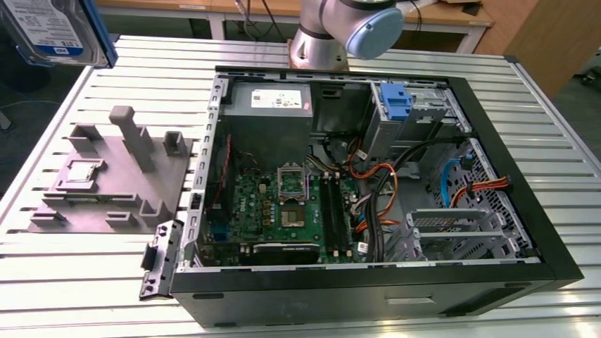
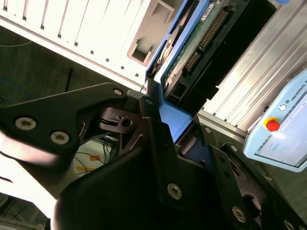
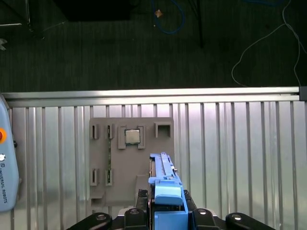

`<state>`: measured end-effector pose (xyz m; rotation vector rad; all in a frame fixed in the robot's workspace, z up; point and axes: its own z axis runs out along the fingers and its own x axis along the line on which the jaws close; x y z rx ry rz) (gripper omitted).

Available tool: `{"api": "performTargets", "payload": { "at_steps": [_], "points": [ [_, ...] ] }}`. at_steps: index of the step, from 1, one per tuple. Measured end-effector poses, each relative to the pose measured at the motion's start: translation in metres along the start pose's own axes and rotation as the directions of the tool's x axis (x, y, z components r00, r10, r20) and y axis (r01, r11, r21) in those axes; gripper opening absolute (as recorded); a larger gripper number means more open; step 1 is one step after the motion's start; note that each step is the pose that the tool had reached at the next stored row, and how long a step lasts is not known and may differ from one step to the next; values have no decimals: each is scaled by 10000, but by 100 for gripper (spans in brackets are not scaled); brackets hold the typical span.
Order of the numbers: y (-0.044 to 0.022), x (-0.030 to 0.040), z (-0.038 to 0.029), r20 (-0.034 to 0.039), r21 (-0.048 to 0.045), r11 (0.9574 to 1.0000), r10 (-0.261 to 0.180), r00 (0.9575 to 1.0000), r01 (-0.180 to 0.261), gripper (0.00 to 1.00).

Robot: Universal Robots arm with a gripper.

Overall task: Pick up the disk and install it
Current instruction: 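Pick up the disk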

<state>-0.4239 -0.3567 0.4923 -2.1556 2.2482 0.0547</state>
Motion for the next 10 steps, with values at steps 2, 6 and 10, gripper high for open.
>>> {"api": "performTargets", "payload": {
  "at_steps": [2,6,10],
  "points": [
    [-36,4,-1,0,-1,10000,0,10000,0,37],
    [-85,5,-1,0,0,10000,0,10000,0,37],
    [-98,5,-1,0,0,10000,0,10000,0,37]
  ]
}}
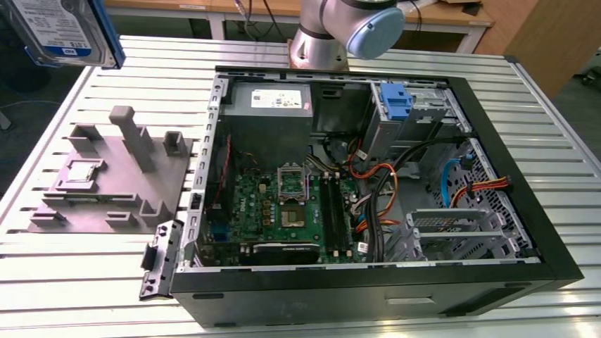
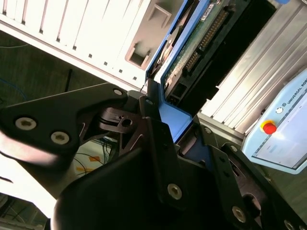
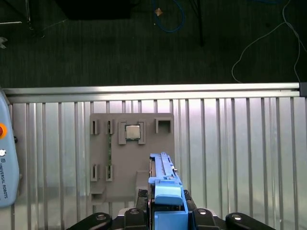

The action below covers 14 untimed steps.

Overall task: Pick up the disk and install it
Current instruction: 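Pick up the disk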

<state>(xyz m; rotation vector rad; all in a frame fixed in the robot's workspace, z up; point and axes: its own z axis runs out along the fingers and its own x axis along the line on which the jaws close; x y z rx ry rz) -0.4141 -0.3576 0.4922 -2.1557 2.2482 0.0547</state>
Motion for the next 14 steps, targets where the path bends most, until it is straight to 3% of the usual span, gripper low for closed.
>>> {"api": "performTargets", "payload": {
  "at_steps": [4,5,14],
  "points": [
    [-9,0,3,0,0,10000,0,10000,0,37],
    [-163,-6,28,0,-1,10000,0,10000,0,37],
    [-186,-9,28,-9,21,10000,1,10000,-1,37]
  ]
}}
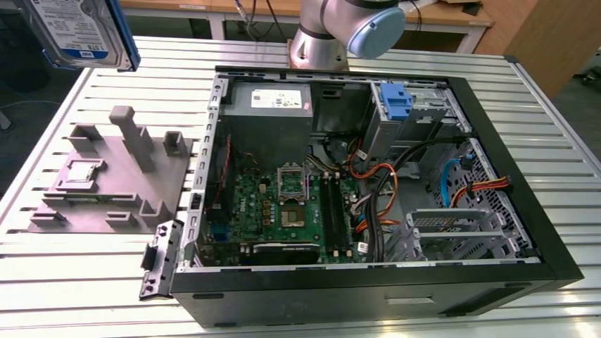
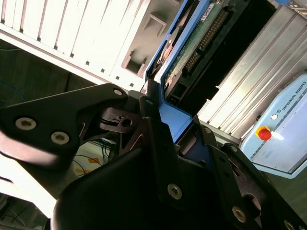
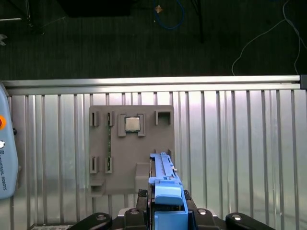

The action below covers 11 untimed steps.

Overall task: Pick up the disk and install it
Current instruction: 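Pick up the disk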

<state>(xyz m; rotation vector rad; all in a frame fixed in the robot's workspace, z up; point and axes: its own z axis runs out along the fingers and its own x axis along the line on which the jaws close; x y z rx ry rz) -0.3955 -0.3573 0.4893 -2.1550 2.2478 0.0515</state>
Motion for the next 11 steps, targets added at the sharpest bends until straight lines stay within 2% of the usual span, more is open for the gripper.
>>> {"api": "performTargets", "payload": {
  "at_steps": [11],
  "points": [
    [4,0,0,-1,12,10000,-3,10000,3,37]
  ]
}}
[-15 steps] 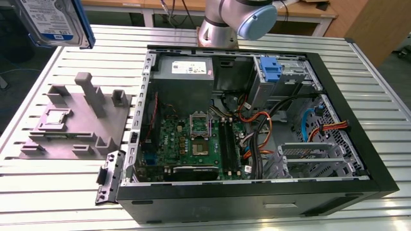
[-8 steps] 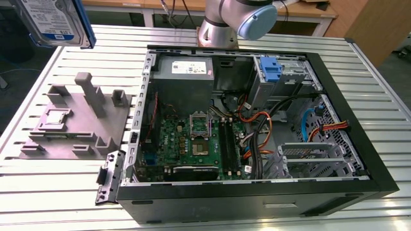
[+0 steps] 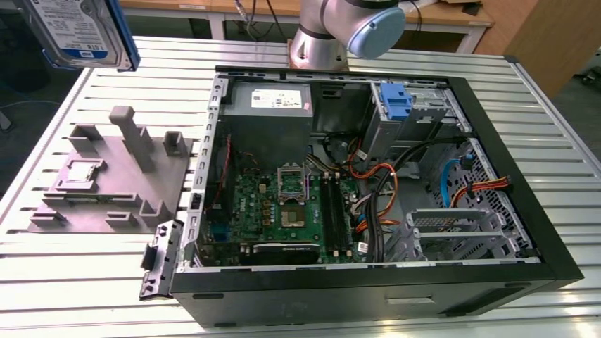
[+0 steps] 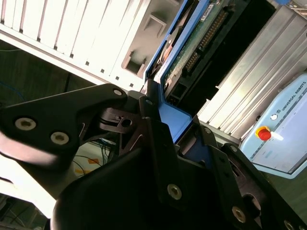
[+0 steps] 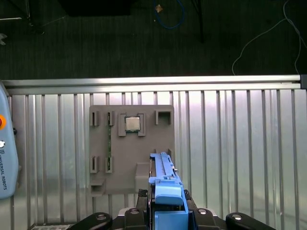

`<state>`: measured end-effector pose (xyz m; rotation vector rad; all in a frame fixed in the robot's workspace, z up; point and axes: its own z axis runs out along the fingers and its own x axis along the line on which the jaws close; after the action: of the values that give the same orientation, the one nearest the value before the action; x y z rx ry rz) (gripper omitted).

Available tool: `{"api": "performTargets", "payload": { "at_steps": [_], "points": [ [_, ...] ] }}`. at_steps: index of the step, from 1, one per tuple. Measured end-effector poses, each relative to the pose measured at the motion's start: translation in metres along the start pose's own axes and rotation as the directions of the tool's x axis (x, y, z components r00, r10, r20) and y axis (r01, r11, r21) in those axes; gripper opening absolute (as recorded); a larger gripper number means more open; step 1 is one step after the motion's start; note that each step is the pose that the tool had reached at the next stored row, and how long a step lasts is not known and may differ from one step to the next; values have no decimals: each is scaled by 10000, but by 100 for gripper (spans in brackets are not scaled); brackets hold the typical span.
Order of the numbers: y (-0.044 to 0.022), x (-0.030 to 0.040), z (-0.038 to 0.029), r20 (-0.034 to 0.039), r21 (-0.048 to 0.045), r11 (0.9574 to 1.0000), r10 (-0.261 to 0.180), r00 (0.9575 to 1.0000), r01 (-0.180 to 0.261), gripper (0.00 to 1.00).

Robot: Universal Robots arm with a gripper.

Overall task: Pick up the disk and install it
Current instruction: 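Pick up the disk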

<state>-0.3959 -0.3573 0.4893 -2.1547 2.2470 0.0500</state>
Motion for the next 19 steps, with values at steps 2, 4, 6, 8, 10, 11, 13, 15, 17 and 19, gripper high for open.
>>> {"api": "performTargets", "payload": {
  "at_steps": [2,4,6,8,10,11,13,15,17,19],
  "points": [
    [0,0,0,0,0,10000,0,10000,0,37],
    [1,1,0,0,0,10000,0,10000,0,37],
    [-14,2,0,1,0,10000,0,10000,0,37],
    [-32,1,0,0,-1,10000,0,10000,0,37],
    [-43,0,0,1,-1,10000,1,10000,-1,37],
    [-45,1,0,0,-1,10000,2,10000,-2,37],
    [-47,23,-2,-1,-2,10000,0,10000,0,37],
    [-49,66,-3,0,-2,10000,1,10000,-1,37],
    [-51,112,-5,-1,-2,10000,0,10000,0,37],
    [-57,138,-6,0,-1,10000,0,10000,0,37]
  ]
}}
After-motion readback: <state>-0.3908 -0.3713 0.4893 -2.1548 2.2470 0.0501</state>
